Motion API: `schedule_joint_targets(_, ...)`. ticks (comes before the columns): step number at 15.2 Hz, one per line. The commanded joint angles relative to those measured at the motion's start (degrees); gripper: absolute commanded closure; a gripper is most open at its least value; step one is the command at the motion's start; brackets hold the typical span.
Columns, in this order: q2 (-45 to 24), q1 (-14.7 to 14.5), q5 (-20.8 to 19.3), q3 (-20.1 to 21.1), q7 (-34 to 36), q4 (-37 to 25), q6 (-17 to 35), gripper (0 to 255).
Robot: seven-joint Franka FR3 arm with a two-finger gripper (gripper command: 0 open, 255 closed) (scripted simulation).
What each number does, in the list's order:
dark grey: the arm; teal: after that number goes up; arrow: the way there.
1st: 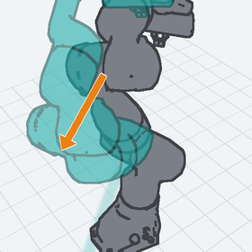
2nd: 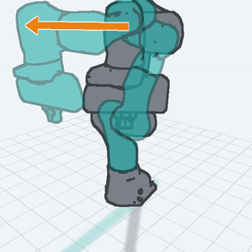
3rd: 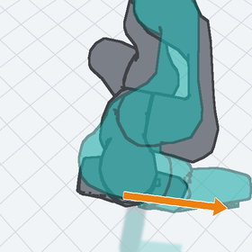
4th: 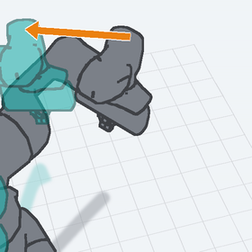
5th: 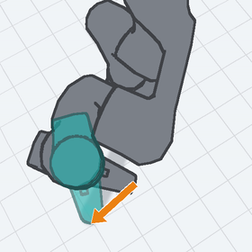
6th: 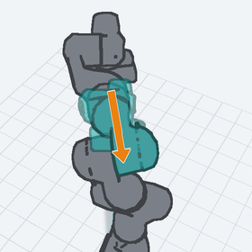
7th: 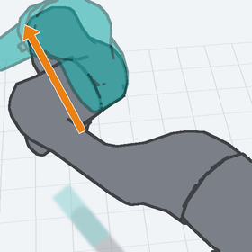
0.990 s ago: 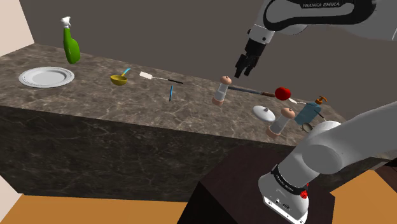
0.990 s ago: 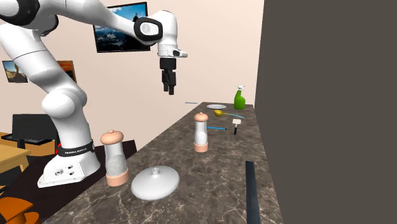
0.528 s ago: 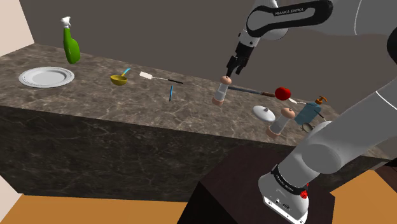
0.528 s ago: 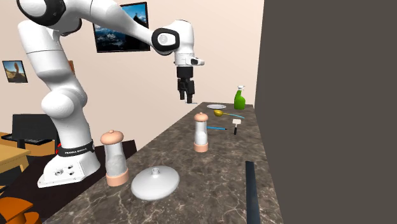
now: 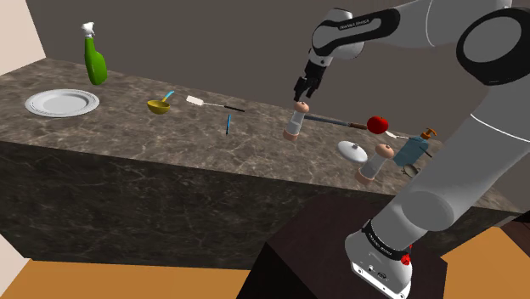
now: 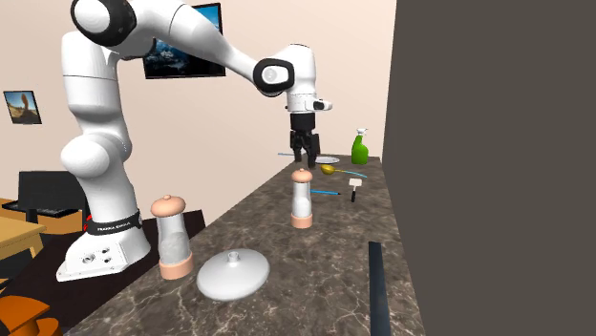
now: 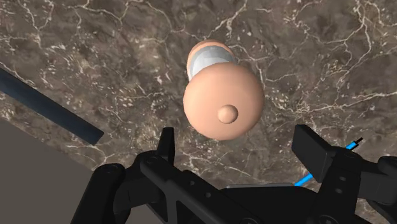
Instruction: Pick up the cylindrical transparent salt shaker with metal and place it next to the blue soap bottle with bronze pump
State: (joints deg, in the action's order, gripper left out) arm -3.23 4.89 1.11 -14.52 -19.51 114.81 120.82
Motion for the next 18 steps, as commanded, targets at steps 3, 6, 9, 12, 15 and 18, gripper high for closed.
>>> schedule_joint_targets(3, -2.3, 0.1, 0.7, 0.0, -0.5, 0.4, 2.8, 0)
schedule_joint_targets(6, -3.4, 0.2, 1.0, 0.0, -0.8, 1.4, 4.9, 0)
schedule_joint_targets(9, -3.7, 0.2, 1.1, 0.0, -0.8, 1.6, 5.3, 0)
schedule_joint_targets(12, -3.7, 0.2, 1.1, 0.0, -0.8, 1.6, 5.3, 0)
schedule_joint_targets(15, -3.6, 0.2, 1.1, 0.0, -0.8, 1.6, 5.3, 255)
schedule_joint_targets(18, -3.7, 0.2, 1.1, 0.0, -0.8, 1.6, 5.3, 255)
